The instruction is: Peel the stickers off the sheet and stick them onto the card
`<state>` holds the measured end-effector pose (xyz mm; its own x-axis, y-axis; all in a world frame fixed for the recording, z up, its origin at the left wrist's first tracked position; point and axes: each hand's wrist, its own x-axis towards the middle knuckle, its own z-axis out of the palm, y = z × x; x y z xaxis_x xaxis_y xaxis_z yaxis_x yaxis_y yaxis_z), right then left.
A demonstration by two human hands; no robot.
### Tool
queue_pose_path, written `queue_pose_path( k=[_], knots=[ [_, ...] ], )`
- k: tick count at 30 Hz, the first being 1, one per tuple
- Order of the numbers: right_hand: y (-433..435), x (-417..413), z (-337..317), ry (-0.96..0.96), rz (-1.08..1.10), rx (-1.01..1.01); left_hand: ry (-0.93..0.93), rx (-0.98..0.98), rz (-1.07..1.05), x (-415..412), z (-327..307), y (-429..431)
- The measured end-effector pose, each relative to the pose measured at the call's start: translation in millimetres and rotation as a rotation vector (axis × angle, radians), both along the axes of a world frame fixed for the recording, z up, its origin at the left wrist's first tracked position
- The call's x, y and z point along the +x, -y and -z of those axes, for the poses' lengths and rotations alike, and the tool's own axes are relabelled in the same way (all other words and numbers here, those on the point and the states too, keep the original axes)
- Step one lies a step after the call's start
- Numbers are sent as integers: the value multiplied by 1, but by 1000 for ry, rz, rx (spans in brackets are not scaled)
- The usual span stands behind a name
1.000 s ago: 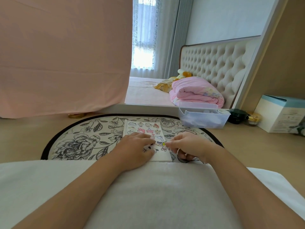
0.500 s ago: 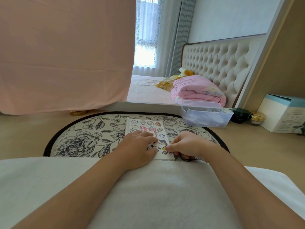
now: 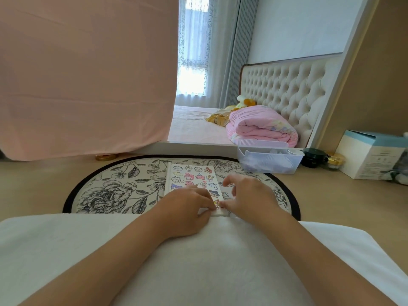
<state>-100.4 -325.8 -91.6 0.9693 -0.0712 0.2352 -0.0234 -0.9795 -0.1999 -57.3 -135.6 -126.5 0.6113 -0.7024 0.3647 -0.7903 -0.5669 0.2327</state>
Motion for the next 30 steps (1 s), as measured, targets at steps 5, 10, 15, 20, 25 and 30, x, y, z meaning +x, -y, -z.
queue_pose_path(
  k=[5, 10, 15, 20, 25, 30],
  knots=[
    [-1, -25, 12, -91, -232, -145, -44, 7, 0, -6, 3, -2],
    [-4, -25, 18, -219, -211, -204, -82, -14, -24, -12, 4, 0],
    [-4, -21, 23, -250, -191, -169, -77, -13, -51, -13, 6, 0],
    [0, -18, 26, -234, -188, -80, -28, 149, -76, -11, 4, 7],
    [4, -15, 25, -218, -185, 22, 2, 204, -90, -11, 3, 7],
    [3, -13, 24, -232, -185, -11, -14, 123, -49, -15, 5, 2]
  ],
)
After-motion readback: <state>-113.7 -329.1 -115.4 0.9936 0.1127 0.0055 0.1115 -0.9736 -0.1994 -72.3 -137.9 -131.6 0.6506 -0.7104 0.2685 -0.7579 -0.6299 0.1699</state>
